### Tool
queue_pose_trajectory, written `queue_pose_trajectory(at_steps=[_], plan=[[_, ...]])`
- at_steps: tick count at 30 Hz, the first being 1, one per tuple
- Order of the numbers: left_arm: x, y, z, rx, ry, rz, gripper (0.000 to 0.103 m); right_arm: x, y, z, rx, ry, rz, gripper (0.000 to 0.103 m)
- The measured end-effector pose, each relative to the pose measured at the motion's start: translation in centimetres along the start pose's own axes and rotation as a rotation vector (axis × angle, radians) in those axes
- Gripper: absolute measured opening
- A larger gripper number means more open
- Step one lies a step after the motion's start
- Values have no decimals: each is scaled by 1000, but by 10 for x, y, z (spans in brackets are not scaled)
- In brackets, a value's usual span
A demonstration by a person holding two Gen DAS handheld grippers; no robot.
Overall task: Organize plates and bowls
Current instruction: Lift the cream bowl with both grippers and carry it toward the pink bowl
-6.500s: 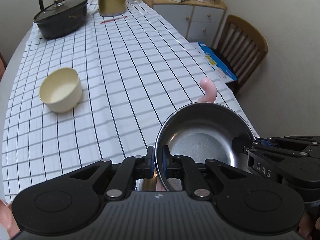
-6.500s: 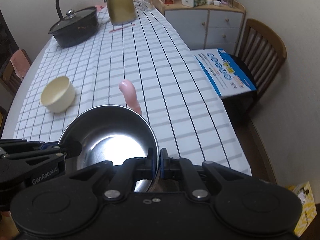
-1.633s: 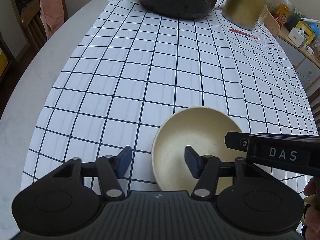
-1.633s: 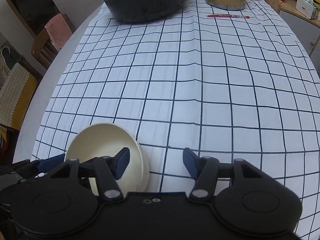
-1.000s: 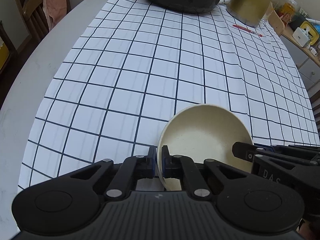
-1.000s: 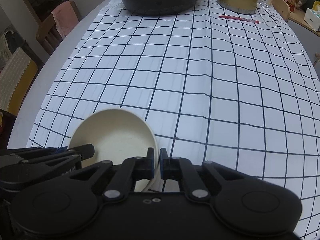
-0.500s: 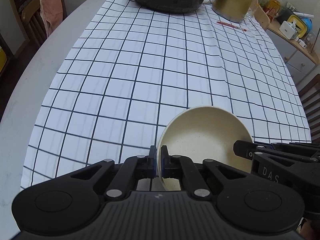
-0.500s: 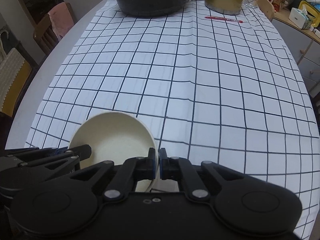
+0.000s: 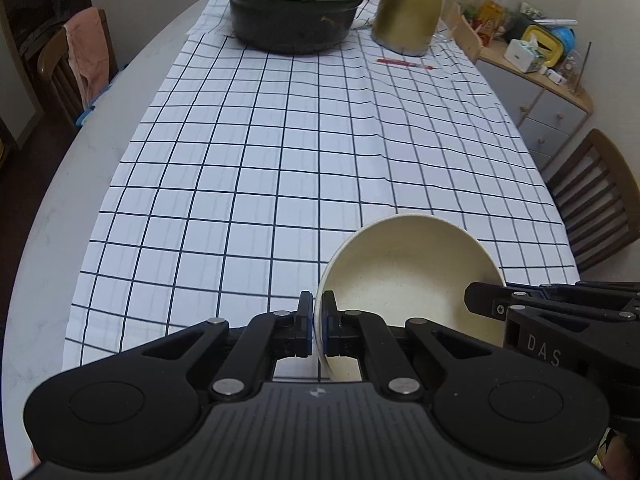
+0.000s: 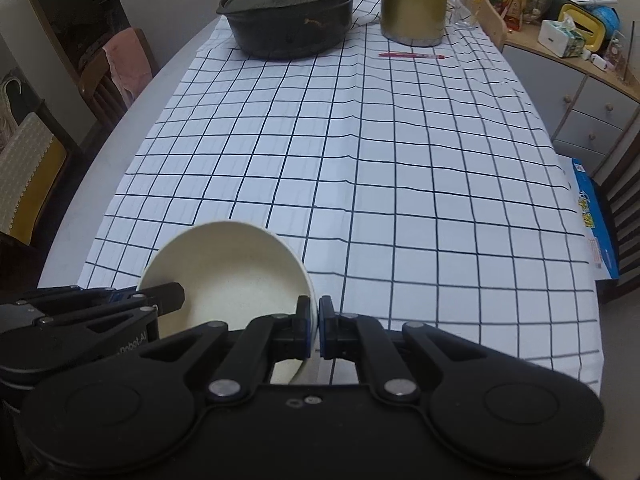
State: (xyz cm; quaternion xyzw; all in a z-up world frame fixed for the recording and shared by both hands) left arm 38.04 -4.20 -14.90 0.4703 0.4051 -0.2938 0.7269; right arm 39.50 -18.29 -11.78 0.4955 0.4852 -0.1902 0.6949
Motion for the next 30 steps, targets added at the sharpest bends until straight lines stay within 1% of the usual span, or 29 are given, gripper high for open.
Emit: queue_pose_trajectory(at_steps=[8, 15, 21, 30], plan=[[-44, -27, 18, 56, -23, 17, 4, -48, -25, -1, 28, -26, 39, 4], [-74, -54, 37, 99, -63, 34, 4, -86, -52, 4, 75, -50, 64, 5], [-86, -82, 56, 159, -97, 24, 4, -109, -80, 15, 123, -76, 76, 5], [-89, -127, 85, 247, -132, -3, 4, -129, -128, 36, 198, -119, 73, 5]])
Point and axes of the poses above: each gripper's, at about its wrist camera, not at the fingertips, and x roughly the way its jaws point, z to its right, y to its top, the point moved 10 cm from there along x, roughly the way its jaws point, and after that the axes turned 13 degrees about -x, right-handed, at the moved point
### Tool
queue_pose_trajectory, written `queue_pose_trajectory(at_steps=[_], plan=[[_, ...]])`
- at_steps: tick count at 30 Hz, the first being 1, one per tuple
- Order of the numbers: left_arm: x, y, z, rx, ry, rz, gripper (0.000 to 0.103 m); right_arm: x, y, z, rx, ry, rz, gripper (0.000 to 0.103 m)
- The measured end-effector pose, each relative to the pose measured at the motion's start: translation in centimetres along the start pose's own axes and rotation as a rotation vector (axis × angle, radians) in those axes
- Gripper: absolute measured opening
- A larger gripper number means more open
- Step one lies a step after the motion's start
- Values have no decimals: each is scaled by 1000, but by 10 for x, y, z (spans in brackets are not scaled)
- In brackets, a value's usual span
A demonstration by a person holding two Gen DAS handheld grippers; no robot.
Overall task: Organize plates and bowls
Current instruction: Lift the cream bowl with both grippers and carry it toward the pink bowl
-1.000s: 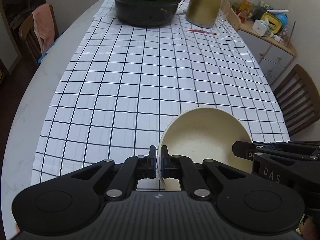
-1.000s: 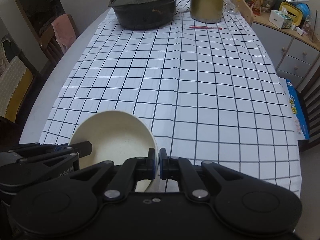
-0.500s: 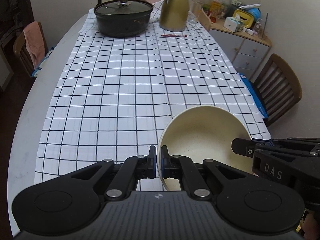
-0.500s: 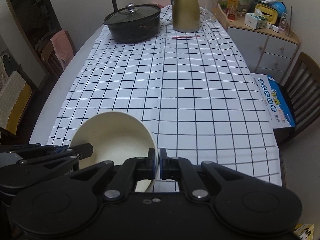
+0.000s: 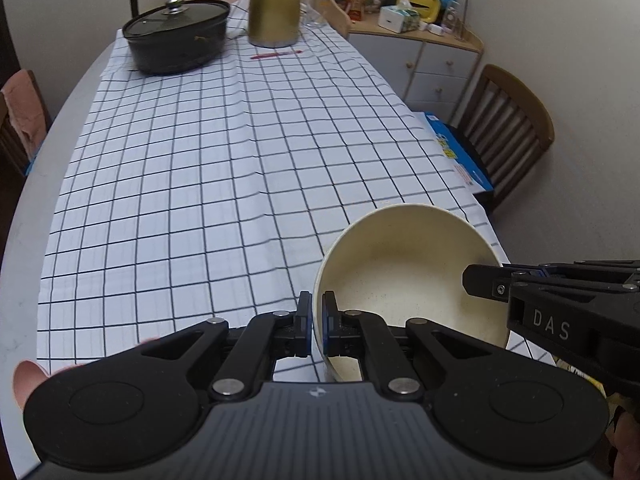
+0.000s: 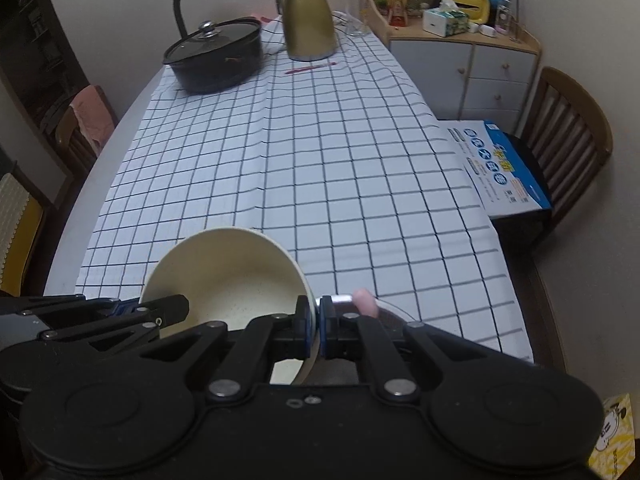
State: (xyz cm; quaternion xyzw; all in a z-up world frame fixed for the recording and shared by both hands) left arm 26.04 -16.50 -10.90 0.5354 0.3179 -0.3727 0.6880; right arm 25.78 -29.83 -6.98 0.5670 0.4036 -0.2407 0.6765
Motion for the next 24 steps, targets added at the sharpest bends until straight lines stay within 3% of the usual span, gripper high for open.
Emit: queue_pose_trajectory(at_steps=[14, 24], plan=[[26, -40, 38, 111, -16, -32, 4, 3, -59, 35, 84, -29, -35, 5], [49, -50, 47, 174, 1, -23, 4, 23, -80, 45, 113, -27, -52, 5]])
Point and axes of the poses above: each gripper's, at about its wrist camera, not at the fingertips, and x roughly the way its jaws point, z to its right, y to its top, the point moved 10 cm from there along x, roughly the way its jaws point, and after that the axes turned 13 degrees about -x, right-handed, at the moved point
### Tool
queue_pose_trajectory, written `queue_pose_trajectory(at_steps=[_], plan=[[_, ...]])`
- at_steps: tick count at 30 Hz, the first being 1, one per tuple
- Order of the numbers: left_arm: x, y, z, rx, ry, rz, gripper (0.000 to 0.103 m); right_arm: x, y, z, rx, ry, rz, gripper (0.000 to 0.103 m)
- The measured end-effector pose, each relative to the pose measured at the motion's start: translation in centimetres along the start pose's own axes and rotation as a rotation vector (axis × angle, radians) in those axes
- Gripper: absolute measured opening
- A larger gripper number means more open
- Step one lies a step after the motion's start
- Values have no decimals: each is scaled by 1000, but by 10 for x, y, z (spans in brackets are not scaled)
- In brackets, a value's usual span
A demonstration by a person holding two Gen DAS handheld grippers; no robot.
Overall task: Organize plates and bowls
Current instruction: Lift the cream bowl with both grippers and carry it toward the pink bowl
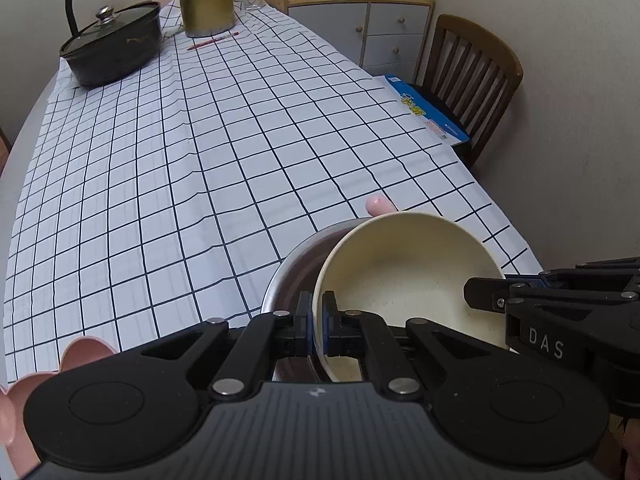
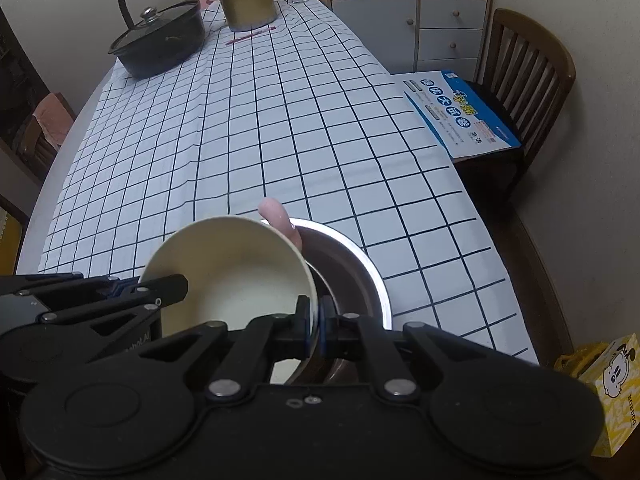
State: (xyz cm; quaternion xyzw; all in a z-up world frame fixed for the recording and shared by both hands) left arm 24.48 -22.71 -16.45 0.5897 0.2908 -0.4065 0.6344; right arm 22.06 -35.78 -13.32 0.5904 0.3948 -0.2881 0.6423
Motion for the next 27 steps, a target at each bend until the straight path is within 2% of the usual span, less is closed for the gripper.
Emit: queue_pose_trajectory(at_steps=[4, 13, 27], plan=[[6, -5, 6, 49, 26, 16, 4, 5, -6, 2, -7, -6, -4, 5], [12, -7, 8, 83, 46, 26, 4, 10, -9, 2, -40, -25, -3, 5], [12, -12, 8, 95, 31, 17, 4, 8, -11, -1, -93, -49, 8, 8]])
Point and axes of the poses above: each gripper's, at about its wrist camera, not at the fingertips, and x roughly the way its jaws point, z to its right, y to its top, the point moved 10 cm from there along x, roughly the way its jaws point, and after that the axes turned 13 degrees about -x, right-handed, at the moved point
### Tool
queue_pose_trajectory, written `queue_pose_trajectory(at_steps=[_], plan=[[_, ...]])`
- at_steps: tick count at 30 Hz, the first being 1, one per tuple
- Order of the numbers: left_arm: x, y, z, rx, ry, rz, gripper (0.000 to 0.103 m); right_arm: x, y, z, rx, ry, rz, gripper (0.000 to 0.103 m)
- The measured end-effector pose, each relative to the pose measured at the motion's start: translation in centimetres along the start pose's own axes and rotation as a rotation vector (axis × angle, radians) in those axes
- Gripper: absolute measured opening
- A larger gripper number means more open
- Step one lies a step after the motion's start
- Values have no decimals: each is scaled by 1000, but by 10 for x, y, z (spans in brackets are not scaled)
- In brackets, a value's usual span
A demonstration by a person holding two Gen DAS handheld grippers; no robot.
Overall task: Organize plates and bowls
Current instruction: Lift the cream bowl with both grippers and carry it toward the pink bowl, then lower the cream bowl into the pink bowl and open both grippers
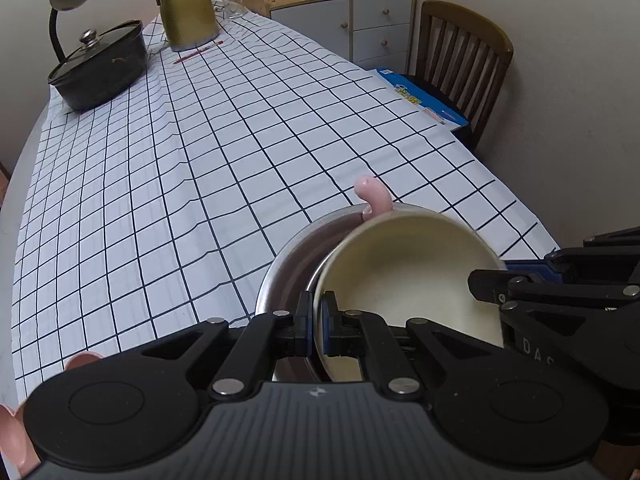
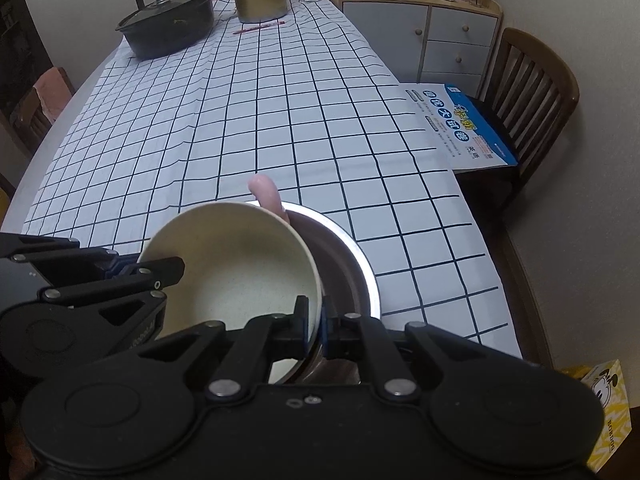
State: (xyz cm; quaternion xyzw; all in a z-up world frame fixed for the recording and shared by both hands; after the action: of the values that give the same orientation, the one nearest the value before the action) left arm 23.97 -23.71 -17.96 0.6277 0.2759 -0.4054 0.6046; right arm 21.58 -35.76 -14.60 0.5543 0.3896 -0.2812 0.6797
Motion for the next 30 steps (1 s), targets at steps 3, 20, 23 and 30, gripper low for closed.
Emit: queue_pose_trajectory(at_steps=[3, 20, 23, 30], plan=[[1, -1, -1, -1, 0, -4, 4, 0, -1, 0, -13, -14, 1, 11], [-11, -1, -7, -39, -32, 1, 4, -11, 0, 0, 6, 6, 30, 24], [-17, -1, -8, -45, -44, 12, 4, -16, 1, -2, 5, 13, 45, 27], [-35, 2, -12, -60, -69, 46, 5, -30, 4, -7, -5, 25, 82, 31]])
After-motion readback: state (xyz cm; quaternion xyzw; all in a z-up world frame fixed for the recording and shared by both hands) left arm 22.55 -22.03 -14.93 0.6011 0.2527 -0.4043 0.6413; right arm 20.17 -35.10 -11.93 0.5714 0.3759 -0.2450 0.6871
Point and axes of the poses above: each gripper's, at about its wrist camera, not at the fingertips, and x roughly the way its jaws point, z to its right, y to its top, the point moved 10 cm from there along x, roughly the way its jaws point, and after that the axes turned 13 degrees about -x, right-handed, at the moved point
